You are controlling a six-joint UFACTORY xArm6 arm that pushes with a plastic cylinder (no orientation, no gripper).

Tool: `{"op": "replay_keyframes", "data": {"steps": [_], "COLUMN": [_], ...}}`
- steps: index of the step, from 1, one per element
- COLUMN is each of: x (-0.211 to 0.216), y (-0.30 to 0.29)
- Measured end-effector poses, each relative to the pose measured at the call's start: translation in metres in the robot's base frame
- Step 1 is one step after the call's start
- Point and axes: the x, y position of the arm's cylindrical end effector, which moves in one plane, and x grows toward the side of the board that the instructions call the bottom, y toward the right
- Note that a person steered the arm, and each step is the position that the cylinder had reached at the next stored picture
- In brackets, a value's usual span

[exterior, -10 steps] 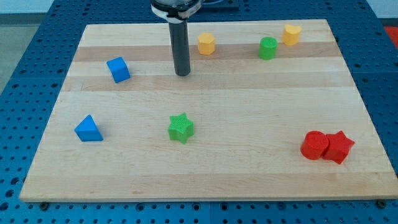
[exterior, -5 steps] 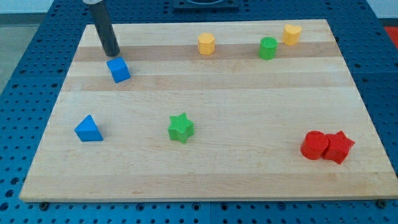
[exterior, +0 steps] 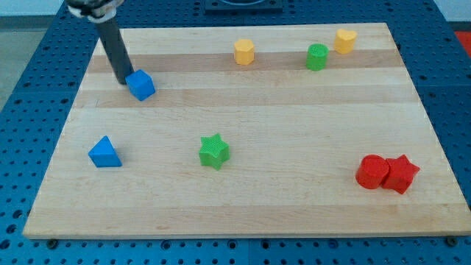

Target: Slide the blue cube to the center

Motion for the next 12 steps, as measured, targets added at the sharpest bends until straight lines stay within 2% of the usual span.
{"op": "replay_keyframes", "data": {"steps": [1,4,8,9,10,12], "x": [0.012,0.012,0.010,0.010,0.010,0.036], "y": [0.002,0.001,0.155,0.152,0.123,0.118]}}
